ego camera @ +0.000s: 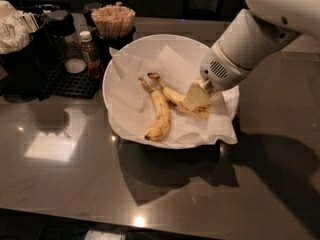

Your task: Pick banana from white bowl

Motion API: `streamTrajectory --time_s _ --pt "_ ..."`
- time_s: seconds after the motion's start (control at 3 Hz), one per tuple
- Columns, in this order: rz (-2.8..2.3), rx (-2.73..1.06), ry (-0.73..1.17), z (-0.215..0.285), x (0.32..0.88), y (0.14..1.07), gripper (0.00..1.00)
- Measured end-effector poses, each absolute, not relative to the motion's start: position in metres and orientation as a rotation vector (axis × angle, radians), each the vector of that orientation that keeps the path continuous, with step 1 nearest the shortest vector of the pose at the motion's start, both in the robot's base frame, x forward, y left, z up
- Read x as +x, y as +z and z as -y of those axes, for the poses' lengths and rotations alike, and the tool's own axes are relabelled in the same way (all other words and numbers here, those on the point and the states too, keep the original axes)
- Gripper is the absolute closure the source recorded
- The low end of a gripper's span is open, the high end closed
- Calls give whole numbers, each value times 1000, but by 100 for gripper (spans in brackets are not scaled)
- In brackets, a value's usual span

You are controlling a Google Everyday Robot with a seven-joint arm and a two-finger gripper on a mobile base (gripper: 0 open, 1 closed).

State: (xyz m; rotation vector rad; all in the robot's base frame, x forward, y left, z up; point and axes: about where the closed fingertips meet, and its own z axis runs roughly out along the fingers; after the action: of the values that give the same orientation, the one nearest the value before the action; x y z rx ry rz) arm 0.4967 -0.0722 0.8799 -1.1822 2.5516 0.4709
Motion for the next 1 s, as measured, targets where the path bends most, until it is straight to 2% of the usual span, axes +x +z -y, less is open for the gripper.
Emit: streamTrajectory --time_s 1.0 --pt "-2287 -1399 763 74 500 907 100"
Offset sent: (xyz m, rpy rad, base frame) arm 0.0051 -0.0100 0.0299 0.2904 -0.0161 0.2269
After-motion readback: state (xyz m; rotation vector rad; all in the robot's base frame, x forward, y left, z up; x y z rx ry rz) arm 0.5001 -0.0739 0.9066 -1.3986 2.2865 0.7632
